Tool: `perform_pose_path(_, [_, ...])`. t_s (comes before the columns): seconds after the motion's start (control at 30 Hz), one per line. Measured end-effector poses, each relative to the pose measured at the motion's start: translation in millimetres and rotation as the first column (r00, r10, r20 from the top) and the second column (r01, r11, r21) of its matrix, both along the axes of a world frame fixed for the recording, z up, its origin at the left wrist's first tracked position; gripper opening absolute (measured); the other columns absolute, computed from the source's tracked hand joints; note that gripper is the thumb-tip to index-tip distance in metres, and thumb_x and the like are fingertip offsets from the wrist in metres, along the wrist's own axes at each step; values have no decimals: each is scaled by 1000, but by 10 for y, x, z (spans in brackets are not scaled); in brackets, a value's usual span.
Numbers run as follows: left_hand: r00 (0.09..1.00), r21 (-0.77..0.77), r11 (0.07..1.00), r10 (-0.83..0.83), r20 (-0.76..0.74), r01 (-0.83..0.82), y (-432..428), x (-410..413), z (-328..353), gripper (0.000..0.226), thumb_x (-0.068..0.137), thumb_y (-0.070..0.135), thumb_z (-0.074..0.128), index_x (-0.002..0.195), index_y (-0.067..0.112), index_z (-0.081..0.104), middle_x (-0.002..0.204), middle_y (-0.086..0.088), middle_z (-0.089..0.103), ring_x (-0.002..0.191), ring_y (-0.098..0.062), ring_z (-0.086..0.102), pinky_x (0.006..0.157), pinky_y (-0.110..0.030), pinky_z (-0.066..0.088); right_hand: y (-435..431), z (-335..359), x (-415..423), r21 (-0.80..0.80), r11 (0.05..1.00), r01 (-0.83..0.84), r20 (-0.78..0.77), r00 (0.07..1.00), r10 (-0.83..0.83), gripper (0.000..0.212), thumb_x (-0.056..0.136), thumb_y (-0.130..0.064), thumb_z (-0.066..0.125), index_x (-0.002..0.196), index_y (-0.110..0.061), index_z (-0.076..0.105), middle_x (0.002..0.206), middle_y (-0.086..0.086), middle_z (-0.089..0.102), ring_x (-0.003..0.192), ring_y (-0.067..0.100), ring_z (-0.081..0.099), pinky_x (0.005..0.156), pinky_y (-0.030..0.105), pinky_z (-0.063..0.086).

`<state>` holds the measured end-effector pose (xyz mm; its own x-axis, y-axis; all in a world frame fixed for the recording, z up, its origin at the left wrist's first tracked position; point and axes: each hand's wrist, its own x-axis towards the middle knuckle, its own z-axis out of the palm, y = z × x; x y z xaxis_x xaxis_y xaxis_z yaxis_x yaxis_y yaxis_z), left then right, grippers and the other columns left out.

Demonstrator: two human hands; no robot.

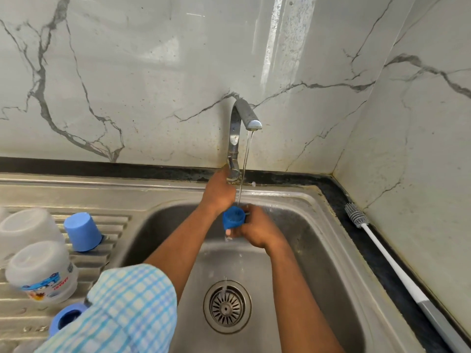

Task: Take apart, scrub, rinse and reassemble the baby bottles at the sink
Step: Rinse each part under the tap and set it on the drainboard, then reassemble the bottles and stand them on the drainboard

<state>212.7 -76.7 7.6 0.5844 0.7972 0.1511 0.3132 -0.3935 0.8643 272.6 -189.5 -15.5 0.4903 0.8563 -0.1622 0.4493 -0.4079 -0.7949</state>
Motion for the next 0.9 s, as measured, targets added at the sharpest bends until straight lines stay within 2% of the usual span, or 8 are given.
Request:
perform_pose_path(0.1, [998,65,998,10,-58,-6,98,125,-27,56,91,-2,44,142,19,48,136,-5,58,122,-24,55,91,-29,42,12,18,44,70,998,0,-53,999,4,51,73,-9,84,118,-19,61,116,1,69,108,19,64,94,38,52])
perform_pose_path(0.13, [995,114,993,9,-103,3,117,149,-69,60,91,-2,45,147,20,43,144,-4,53,131,-26,49,101,-33,42,15,-1,64,68,998,1,-63,998,3,50,72,-8,84,116,-20,62,116,2,69,107,18,64,96,40,52])
perform_pose_path(0.2, [969,230,971,-1,-249,60,140,164,-107,71,92,-6,44,157,16,25,161,-2,28,149,-26,24,121,-35,23,37,-37,92,78,996,36,-90,996,-29,53,72,-8,84,119,-18,61,117,3,69,107,19,65,97,41,52])
perform_pose_path(0.27, [929,318,941,10,-370,117,206,146,-71,76,92,-6,43,159,16,13,166,-1,10,153,-26,8,124,-37,12,57,-46,110,108,990,87,-127,989,-74,61,72,-13,86,124,-18,55,115,2,67,104,18,64,91,39,54])
perform_pose_path(0.4, [883,210,966,-36,-468,151,316,-90,-22,87,89,-4,45,158,32,6,166,-5,-3,153,-32,2,123,-46,14,20,-52,124,139,975,172,-124,980,-156,62,69,-22,88,117,-21,49,106,-3,58,96,16,61,82,37,54])
perform_pose_path(0.57, [960,82,997,37,-278,-15,-181,-538,-193,72,87,-4,47,154,18,31,163,-11,18,147,-29,28,118,-37,29,-115,-4,75,156,969,190,0,981,-192,61,66,-4,84,120,-13,57,120,7,59,102,22,61,86,38,55])
perform_pose_path(0.7, [945,102,993,-28,-326,65,-639,-892,-383,58,89,3,53,145,17,48,150,-8,44,137,-25,44,113,-33,34,-303,69,-70,183,970,160,140,972,-186,60,69,-4,83,123,-11,60,122,8,61,102,20,59,84,27,44])
perform_pose_path(0.9, [930,153,986,-3,-369,63,-1019,-1168,-424,54,93,14,56,146,20,47,149,-1,49,137,-19,44,113,-32,36,-658,246,-213,209,967,143,165,970,-179,59,72,-14,82,127,-13,62,122,7,63,101,19,61,78,24,46])
